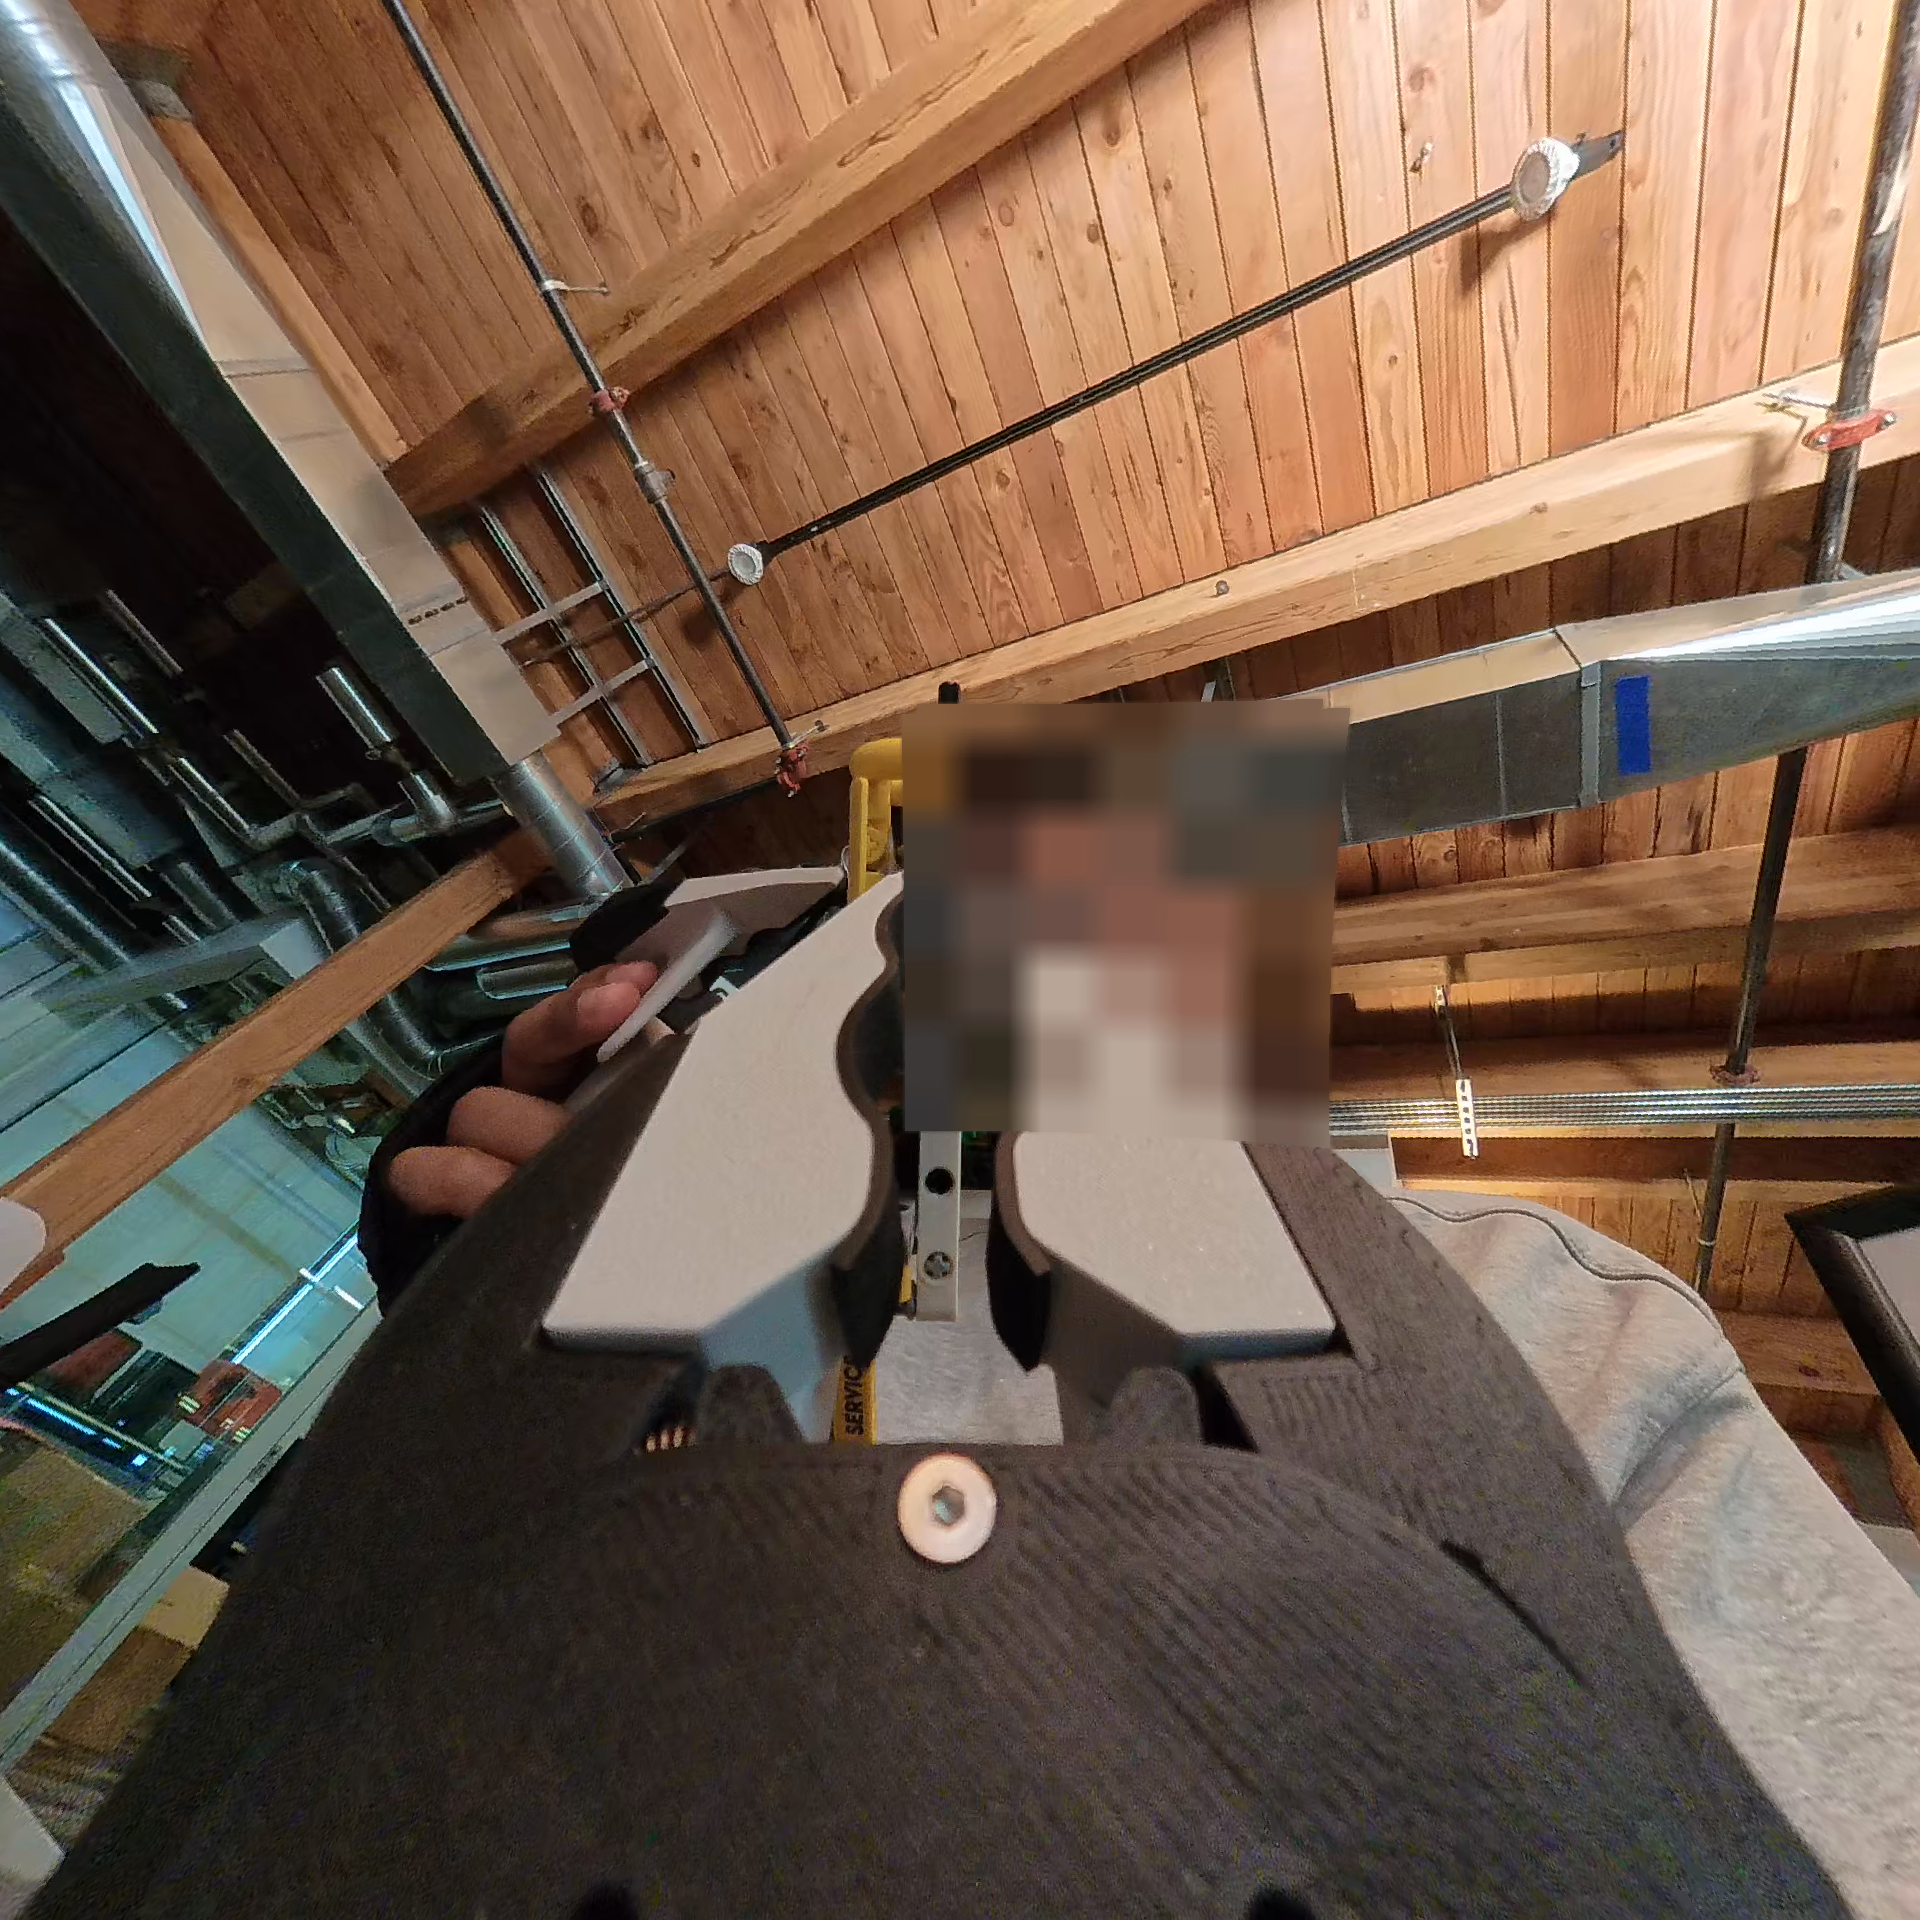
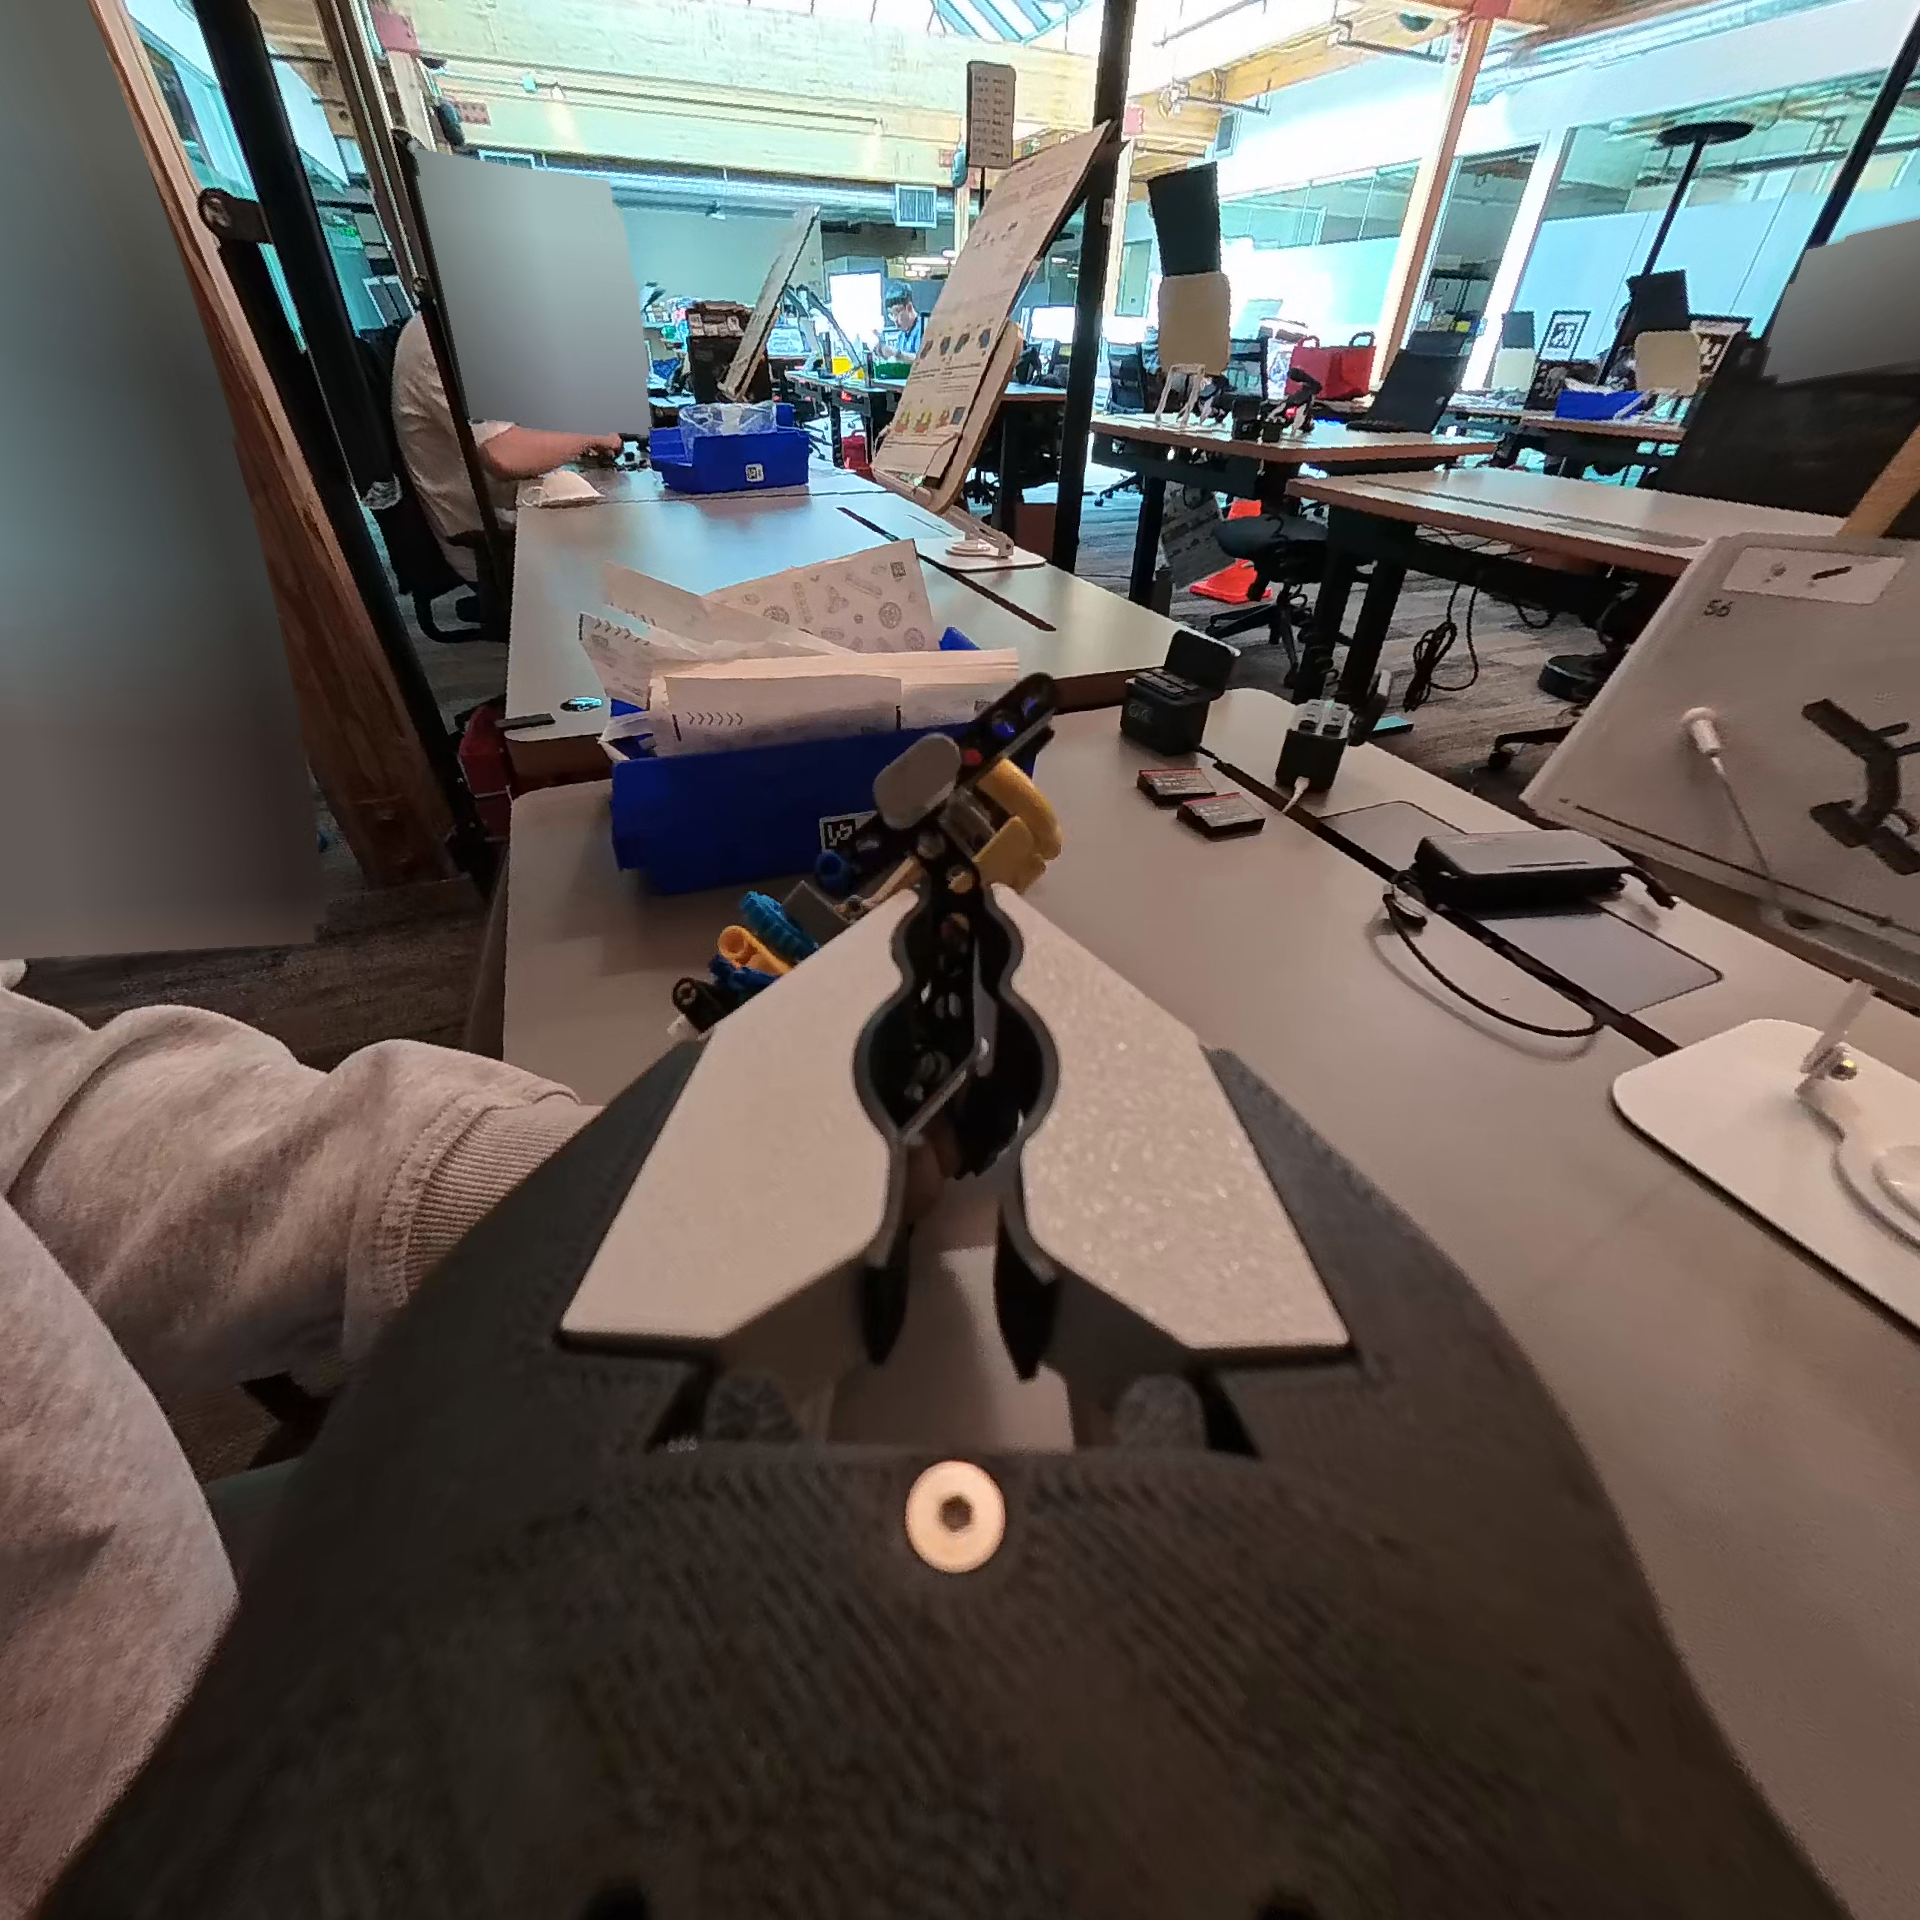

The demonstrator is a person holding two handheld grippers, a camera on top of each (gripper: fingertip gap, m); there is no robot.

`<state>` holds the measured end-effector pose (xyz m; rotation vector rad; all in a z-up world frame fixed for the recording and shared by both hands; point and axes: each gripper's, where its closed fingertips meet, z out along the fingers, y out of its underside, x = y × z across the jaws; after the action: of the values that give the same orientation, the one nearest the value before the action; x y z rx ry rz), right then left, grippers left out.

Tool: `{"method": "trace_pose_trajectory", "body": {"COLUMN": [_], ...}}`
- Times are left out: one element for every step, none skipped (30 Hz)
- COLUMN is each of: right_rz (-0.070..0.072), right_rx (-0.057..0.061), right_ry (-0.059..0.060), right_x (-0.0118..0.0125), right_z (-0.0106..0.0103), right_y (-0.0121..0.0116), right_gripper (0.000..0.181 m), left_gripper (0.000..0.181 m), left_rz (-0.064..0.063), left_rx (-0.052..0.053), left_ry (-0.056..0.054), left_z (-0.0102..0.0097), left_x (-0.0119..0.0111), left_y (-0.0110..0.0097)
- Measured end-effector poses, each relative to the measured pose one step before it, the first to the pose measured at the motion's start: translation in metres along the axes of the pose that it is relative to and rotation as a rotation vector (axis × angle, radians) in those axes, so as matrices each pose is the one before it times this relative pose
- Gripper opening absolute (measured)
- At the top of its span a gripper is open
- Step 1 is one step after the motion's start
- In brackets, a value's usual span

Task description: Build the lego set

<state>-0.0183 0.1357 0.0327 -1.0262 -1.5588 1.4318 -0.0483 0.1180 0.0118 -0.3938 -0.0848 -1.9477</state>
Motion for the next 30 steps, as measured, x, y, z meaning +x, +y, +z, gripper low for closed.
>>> {"method": "trace_pose_trajectory", "body": {"right_rz": [-0.0049, -0.0074, -0.0066, -0.0063, -0.0056, -0.0028, -0.0010, -0.0004, 0.0010, 0.0020, 0.0008, -0.0004, -0.0017, -0.0023, -0.0021, -0.0015, -0.0012, -0.0003, 0.0007, -0.0002, -0.0010, -0.0014, -0.0015, -0.0006, 0.0000, 0.0000, -0.0008, -0.0014, -0.0015, -0.0027], "right_rx": [0.0057, 0.0074, 0.0071, 0.0070, 0.0079, 0.0054, 0.0029, 0.0021, 0.0016, 0.0014, 0.0014, 0.0004, -0.0004, -0.0009, -0.0008, -0.0005, 0.0001, 0.0008, 0.0009, 0.0006, 0.0000, 0.0003, 0.0003, -0.0008, -0.0005, 0.0001, -0.0003, 0.0000, -0.0002, -0.0009], "right_ry": [-0.0023, -0.0028, -0.0006, -0.0012, -0.0021, -0.0012, -0.0005, -0.0016, -0.0016, -0.0013, -0.0007, 0.0003, 0.0004, 0.0008, 0.0006, 0.0002, -0.0002, -0.0006, -0.0008, -0.0009, -0.0003, -0.0007, -0.0004, 0.0003, -0.0002, -0.0007, -0.0001, 0.0001, -0.0001, -0.0001], "right_x": [-0.00053, -0.00065, -0.00031, -0.00030, -0.00031, -0.00016, 0.00002, 0.00001, 0.00003, -0.00002, -0.00007, 0.00006, -0.00010, 0.00004, -0.00005, -0.00016, -0.00004, -0.00008, -0.00012, -0.00012, -0.00002, -0.00017, -0.00019, -0.00001, -0.00009, -0.00010, -0.00014, -0.00019, -0.00008, -0.00023], "right_z": [-0.00012, -0.00002, -0.00005, -0.00001, -0.00002, 0.00003, 0.00009, 0.00017, 0.00019, 0.00008, 0.00007, 0.00003, 0.00009, 0.00015, 0.00006, 0.00009, 0.00005, 0.00006, -0.00007, 0.00005, -0.00008, -0.00012, 0.00001, -0.00001, 0.00010, 0.00000, 0.00006, 0.00002, 0.00007, 0.00000], "right_y": [-0.00056, -0.00071, -0.00038, -0.00038, -0.00030, -0.00015, 0.00010, 0.00022, 0.00019, 0.00002, 0.00000, 0.00014, 0.00004, 0.00011, 0.00020, 0.00015, 0.00008, 0.00009, -0.00001, 0.00001, 0.00019, 0.00005, 0.00004, 0.00030, 0.00016, -0.00001, 0.00013, -0.00011, 0.00001, 0.00010], "right_gripper": [0.005, 0.005, 0.005, 0.005, 0.005, 0.005, 0.005, 0.005, 0.005, 0.005, 0.005, 0.005, 0.005, 0.005, 0.005, 0.006, 0.006, 0.006, 0.005, 0.005, 0.006, 0.006, 0.006, 0.005, 0.006, 0.006, 0.006, 0.006, 0.005, 0.006], "left_gripper": [0.005, 0.005, 0.005, 0.005, 0.005, 0.004, 0.004, 0.005, 0.005, 0.005, 0.005, 0.005, 0.005, 0.005, 0.005, 0.005, 0.005, 0.005, 0.005, 0.005, 0.005, 0.005, 0.005, 0.004, 0.004, 0.004, 0.004, 0.004, 0.004, 0.005], "left_rz": [-0.0001, -0.0003, -0.0007, -0.0009, 0.0001, -0.0003, -0.0001, -0.0004, 0.0000, 0.0000, -0.0003, 0.0001, -0.0001, 0.0000, -0.0001, -0.0001, 0.0002, -0.0002, -0.0003, 0.0003, -0.0002, -0.0001, -0.0001, -0.0001, -0.0003, -0.0003, -0.0006, -0.0009, -0.0004, -0.0002], "left_rx": [0.0001, 0.0005, 0.0007, 0.0004, 0.0003, 0.0005, 0.0002, 0.0003, 0.0000, 0.0001, 0.0000, -0.0001, 0.0000, -0.0001, -0.0002, 0.0000, -0.0003, -0.0002, 0.0001, -0.0003, -0.0003, -0.0003, -0.0006, -0.0005, -0.0002, -0.0003, -0.0003, -0.0001, -0.0001, -0.0004], "left_ry": [0.0004, 0.0002, -0.0005, -0.0001, 0.0001, -0.0005, -0.0003, -0.0001, 0.0000, 0.0002, 0.0003, 0.0004, -0.0001, -0.0002, -0.0003, -0.0003, -0.0001, 0.0001, -0.0001, 0.0000, -0.0001, -0.0006, -0.0005, 0.0002, 0.0000, 0.0000, 0.0009, 0.0011, 0.0003, 0.0004], "left_z": [-0.00011, 0.00004, -0.00004, -0.00006, 0.00002, -0.00004, 0.00001, -0.00005, 0.00000, -0.00001, 0.00002, -0.00003, 0.00003, -0.00001, 0.00001, -0.00010, 0.00007, 0.00001, -0.00009, 0.00009, -0.00002, 0.00003, -0.00004, 0.00008, 0.00003, 0.00003, 0.00000, 0.00016, 0.00002, 0.00002], "left_x": [0.00006, 0.00005, -0.00005, 0.00002, 0.00000, -0.00012, -0.00003, -0.00011, 0.00000, 0.00012, -0.00002, 0.00013, -0.00009, -0.00003, -0.00006, -0.00007, 0.00001, -0.00006, -0.00002, -0.00002, 0.00000, -0.00020, -0.00007, 0.00002, -0.00010, -0.00011, 0.00012, 0.00003, 0.00003, -0.00005], "left_y": [-0.00010, -0.00008, -0.00009, -0.00005, -0.00004, 0.00004, -0.00003, -0.00007, 0.00000, 0.00002, -0.00004, 0.00005, -0.00004, 0.00002, 0.00012, 0.00002, 0.00003, -0.00002, 0.00000, 0.00012, 0.00005, 0.00009, 0.00008, 0.00015, 0.00008, 0.00009, 0.00014, 0.00002, 0.00010, 0.00011]}}
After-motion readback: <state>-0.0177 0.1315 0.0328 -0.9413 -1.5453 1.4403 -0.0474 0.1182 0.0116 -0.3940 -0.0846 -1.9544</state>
